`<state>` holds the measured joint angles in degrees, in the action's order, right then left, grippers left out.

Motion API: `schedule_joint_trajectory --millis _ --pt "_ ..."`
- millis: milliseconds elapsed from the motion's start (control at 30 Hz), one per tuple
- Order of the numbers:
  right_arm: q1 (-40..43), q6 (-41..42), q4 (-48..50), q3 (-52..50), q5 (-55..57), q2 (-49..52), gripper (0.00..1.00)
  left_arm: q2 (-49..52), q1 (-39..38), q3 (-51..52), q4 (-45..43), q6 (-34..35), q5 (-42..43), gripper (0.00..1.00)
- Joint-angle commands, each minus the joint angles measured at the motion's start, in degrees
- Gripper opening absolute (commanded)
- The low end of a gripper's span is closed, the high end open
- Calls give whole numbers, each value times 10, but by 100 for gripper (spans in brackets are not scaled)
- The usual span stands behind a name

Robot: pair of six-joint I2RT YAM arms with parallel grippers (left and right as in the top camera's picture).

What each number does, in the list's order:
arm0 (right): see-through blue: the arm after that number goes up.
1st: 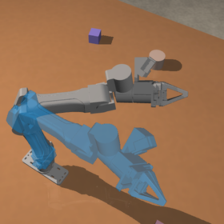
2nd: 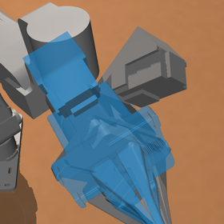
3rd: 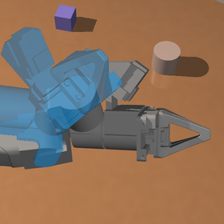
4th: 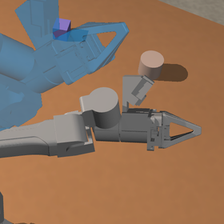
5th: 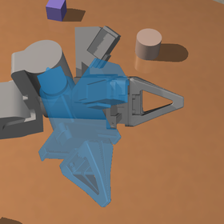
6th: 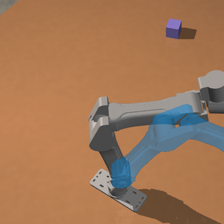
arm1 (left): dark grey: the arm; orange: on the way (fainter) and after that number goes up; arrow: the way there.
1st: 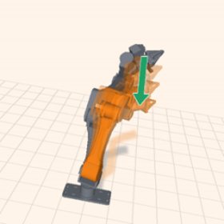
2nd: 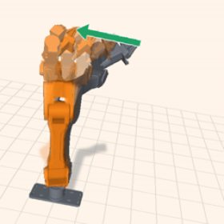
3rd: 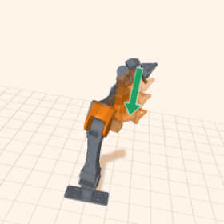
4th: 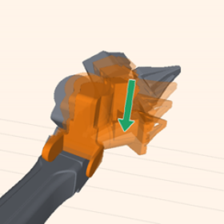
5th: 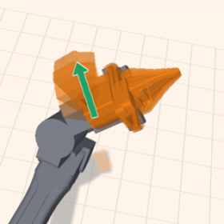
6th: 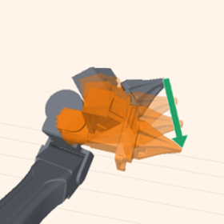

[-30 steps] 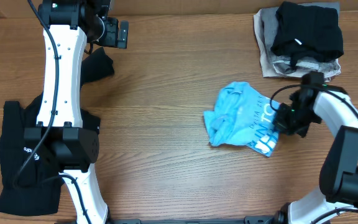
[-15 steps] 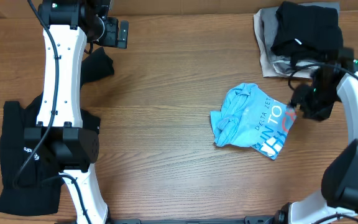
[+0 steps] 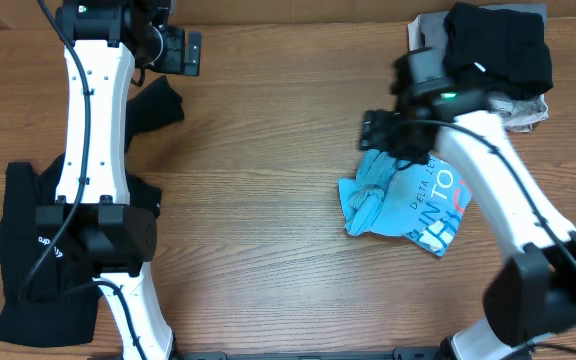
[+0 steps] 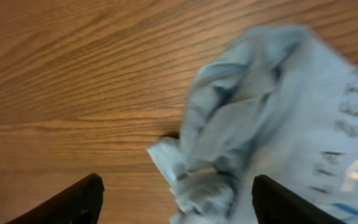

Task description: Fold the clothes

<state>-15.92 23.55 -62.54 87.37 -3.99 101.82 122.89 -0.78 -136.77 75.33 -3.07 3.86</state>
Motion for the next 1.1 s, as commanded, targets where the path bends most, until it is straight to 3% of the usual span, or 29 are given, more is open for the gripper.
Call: schedule_joint_trajectory --millis 0,167,400,633,1000,1033,1067 --pt "-24 83 8 8 64 54 87 -3 9 -10 4 9 0 100" --pt "-38 104 1 8 118 131 100 -3 17 -10 7 9 0 100" --pt "-36 125 -11 7 180 161 100 -3 29 -9 7 9 0 100" --pt "-41 125 -12 -13 164 173 97 -3 38 -9 7 9 0 100" --pt "-54 142 26 -73 142 175 70 -3 39 -9 7 9 0 100" --pt "-54 142 29 -75 142 175 62 -3 39 -9 8 9 0 100" --pt "-54 142 33 -75 142 175 44 -3 39 -9 10 9 0 100"
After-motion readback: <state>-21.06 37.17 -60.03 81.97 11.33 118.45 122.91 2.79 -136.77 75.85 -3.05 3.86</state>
